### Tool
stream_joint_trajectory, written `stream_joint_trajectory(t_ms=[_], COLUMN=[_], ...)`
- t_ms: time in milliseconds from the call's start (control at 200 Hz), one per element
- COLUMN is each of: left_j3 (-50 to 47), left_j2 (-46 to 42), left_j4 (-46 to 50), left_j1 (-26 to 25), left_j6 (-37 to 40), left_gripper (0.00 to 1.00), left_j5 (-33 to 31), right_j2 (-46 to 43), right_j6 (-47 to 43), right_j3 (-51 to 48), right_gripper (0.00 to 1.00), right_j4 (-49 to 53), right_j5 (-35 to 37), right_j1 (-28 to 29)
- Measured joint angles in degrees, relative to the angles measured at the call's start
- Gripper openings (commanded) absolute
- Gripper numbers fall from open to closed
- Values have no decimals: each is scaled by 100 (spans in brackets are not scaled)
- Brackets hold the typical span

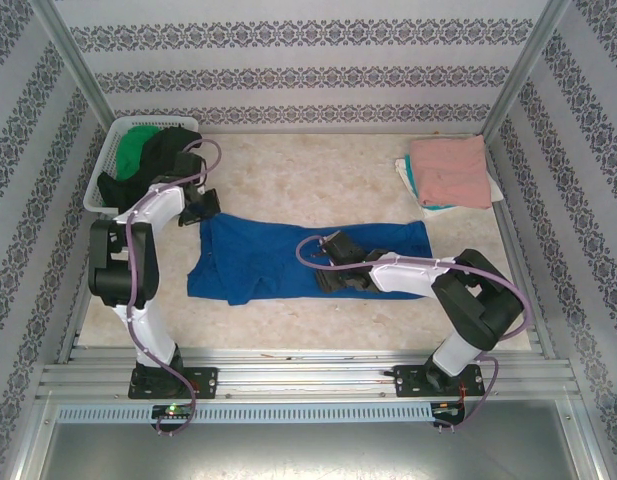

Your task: Fold and stack the t-shirts

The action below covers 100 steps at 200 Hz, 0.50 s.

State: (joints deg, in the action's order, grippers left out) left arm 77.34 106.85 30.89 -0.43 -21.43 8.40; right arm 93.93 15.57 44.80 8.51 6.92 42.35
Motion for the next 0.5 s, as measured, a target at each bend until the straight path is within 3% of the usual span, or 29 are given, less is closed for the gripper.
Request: stream_joint_trajectory(t_ms=[190, 255, 500], left_j3=[553, 686, 1379], left_j2=[535, 708, 872], left_j4=[177, 238, 697], left_j1=[140, 166, 173], left_j6=[81, 136, 385], left_gripper=[3, 12, 22], left_j5=[210, 245, 271], right_j2=[48, 48, -55], right_j6=[109, 125, 146], right_j3=[46, 46, 262], right_gripper=[74, 74, 77], right_j4=[7, 7, 601], right_j5=[15, 15, -24], right_j1=[-26, -26, -107])
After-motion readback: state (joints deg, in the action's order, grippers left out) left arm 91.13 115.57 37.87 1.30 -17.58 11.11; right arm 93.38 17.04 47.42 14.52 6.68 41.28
